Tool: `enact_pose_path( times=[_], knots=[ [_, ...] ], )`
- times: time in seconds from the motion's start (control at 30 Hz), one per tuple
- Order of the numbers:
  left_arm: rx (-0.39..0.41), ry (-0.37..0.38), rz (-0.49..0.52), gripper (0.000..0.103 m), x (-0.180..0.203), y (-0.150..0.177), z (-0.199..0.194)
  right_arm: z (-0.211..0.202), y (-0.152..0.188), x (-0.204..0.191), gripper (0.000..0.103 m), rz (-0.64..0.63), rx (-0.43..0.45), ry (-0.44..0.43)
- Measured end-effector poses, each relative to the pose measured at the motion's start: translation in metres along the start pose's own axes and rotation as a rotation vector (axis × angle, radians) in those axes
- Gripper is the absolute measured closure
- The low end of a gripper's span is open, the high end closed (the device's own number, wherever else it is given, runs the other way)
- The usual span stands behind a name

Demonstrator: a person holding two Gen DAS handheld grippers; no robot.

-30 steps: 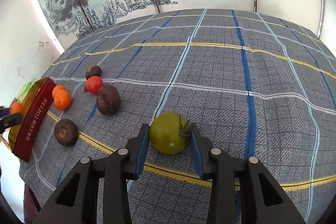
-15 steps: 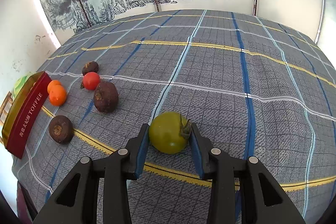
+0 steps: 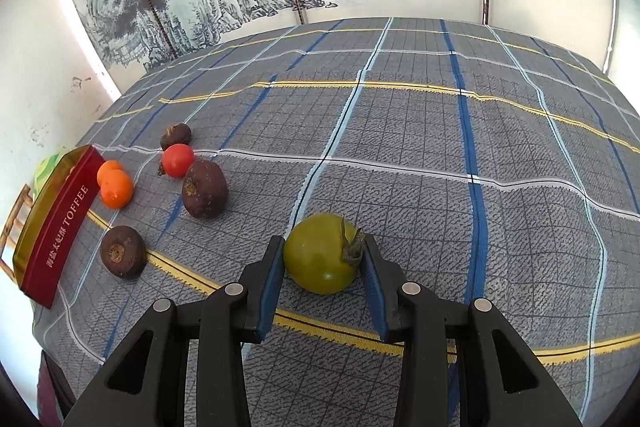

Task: Organize fruits
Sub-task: 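Carry the mandarin into the gold tin and open the left tool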

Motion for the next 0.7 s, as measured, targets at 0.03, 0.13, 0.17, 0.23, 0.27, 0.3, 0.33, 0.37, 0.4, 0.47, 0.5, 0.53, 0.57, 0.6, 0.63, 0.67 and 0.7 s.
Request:
enact_pose_path(
  times=[0.03, 0.13, 0.17, 0.23, 0.27, 0.3, 0.33, 0.37, 0.4, 0.47, 0.5, 0.53, 0.57, 0.6, 0.63, 0.67, 0.7],
  knots=[
    [0.003, -0.009, -0.001, 0.069, -0.004, 0.000, -0.002, 0.000, 0.000, 0.000, 0.065, 0.001, 0.000, -0.001],
    [0.006, -0.025, -0.004, 0.069, -0.017, 0.001, -0.003, 0.000, 0.000, 0.000, 0.064, -0.002, 0.000, 0.002],
    [0.005, -0.032, -0.004, 0.069, -0.021, 0.002, -0.003, 0.000, 0.000, 0.001, 0.064, -0.005, 0.000, 0.006],
    [0.002, -0.041, -0.012, 0.069, -0.030, 0.002, -0.001, 0.000, 0.000, 0.000, 0.065, -0.010, 0.001, 0.011],
    [0.000, -0.040, -0.022, 0.069, -0.035, 0.002, 0.001, 0.000, 0.000, 0.000, 0.065, -0.013, 0.001, 0.015],
    [-0.002, -0.037, -0.036, 0.069, -0.041, 0.003, 0.003, 0.000, 0.000, -0.001, 0.065, -0.015, 0.001, 0.017],
    [-0.005, -0.036, -0.044, 0.069, -0.046, 0.003, 0.005, 0.000, 0.000, -0.001, 0.064, -0.018, 0.001, 0.020],
    [-0.010, -0.038, -0.049, 0.069, -0.051, 0.003, 0.008, 0.000, 0.000, -0.001, 0.065, -0.022, 0.002, 0.026],
    [-0.016, -0.043, -0.053, 0.069, -0.056, 0.004, 0.012, 0.000, 0.000, -0.001, 0.065, -0.024, 0.002, 0.027],
    [-0.026, -0.049, -0.063, 0.069, -0.065, 0.005, 0.020, 0.001, 0.000, -0.002, 0.065, -0.023, 0.002, 0.027],
    [-0.034, -0.051, -0.069, 0.069, -0.070, 0.006, 0.024, 0.001, 0.000, -0.002, 0.065, -0.024, 0.002, 0.027],
    [-0.039, -0.054, -0.073, 0.069, -0.074, 0.007, 0.028, 0.001, 0.000, -0.002, 0.065, -0.024, 0.002, 0.028],
    [-0.047, -0.060, -0.074, 0.069, -0.080, 0.008, 0.032, 0.001, 0.000, -0.002, 0.065, -0.024, 0.002, 0.028],
    [-0.054, -0.067, -0.075, 0.069, -0.085, 0.008, 0.036, 0.001, 0.000, -0.003, 0.065, -0.027, 0.002, 0.032],
    [-0.059, -0.073, -0.076, 0.069, -0.090, 0.009, 0.039, 0.001, 0.000, -0.002, 0.065, -0.029, 0.003, 0.034],
    [-0.066, -0.079, -0.078, 0.069, -0.096, 0.009, 0.043, 0.001, 0.000, -0.003, 0.064, -0.033, 0.003, 0.038],
    [-0.072, -0.085, -0.080, 0.069, -0.101, 0.009, 0.047, 0.001, 0.000, -0.004, 0.064, -0.037, 0.003, 0.044]
  ],
)
Point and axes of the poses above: each gripper's, at about its wrist camera, not at the fingertips, and z roughly the way its jaws point, x to its right, y to its underside, the point moved 10 cm from there along z, roughly the way its jaws point, and after that the axes turned 14 degrees about y, right-handed, at the moved point
